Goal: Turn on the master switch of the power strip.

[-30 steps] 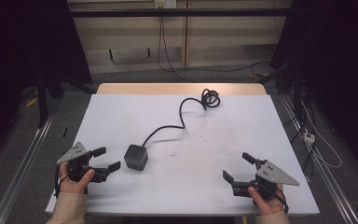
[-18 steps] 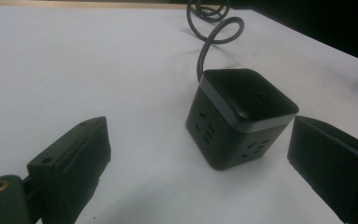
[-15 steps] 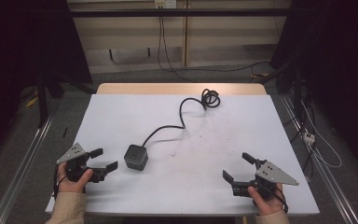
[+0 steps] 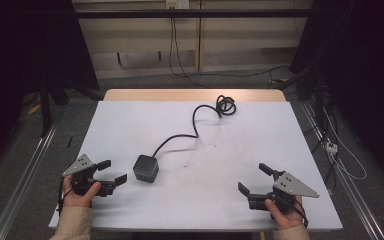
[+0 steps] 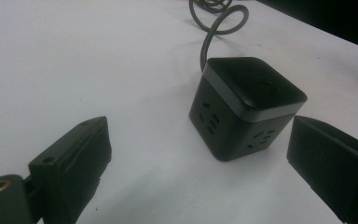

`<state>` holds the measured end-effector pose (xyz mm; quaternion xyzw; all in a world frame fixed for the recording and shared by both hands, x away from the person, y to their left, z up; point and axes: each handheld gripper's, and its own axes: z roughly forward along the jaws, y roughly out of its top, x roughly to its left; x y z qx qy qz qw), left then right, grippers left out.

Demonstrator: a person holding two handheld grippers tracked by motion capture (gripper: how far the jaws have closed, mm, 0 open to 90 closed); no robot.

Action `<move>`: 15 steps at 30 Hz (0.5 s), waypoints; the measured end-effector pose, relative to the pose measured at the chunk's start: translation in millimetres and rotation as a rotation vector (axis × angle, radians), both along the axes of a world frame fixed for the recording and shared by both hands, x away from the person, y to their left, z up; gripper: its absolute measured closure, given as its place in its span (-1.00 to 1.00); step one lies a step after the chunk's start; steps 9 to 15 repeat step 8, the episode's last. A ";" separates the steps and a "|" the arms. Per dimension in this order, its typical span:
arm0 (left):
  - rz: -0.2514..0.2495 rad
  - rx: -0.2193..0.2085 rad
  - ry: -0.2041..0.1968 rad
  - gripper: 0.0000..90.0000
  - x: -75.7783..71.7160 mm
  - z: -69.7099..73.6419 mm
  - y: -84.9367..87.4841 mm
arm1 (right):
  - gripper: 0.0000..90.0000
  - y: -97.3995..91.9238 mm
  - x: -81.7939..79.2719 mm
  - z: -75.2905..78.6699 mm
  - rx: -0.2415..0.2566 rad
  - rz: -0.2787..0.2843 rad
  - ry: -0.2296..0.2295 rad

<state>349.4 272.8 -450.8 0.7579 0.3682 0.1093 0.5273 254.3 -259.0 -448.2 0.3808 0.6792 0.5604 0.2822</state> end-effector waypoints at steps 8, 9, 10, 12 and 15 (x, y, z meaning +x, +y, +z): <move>0.000 -0.003 0.002 -0.86 0.0 0.3 -0.3 | -0.91 0.6 1.8 -1.1 -0.007 -0.003 0.008; 0.000 -0.003 0.002 -0.86 0.0 0.3 -0.3 | -0.91 0.6 1.8 -1.1 -0.007 -0.003 0.008; 0.000 -0.003 0.002 -0.86 0.0 0.3 -0.3 | -0.91 0.6 1.8 -1.1 -0.007 -0.003 0.008; 0.000 -0.003 0.002 -0.86 0.0 0.3 -0.3 | -0.91 0.6 1.8 -1.1 -0.007 -0.003 0.008; 0.000 -0.003 0.002 -0.86 0.0 0.3 -0.3 | -0.91 0.6 1.8 -1.1 -0.007 -0.003 0.008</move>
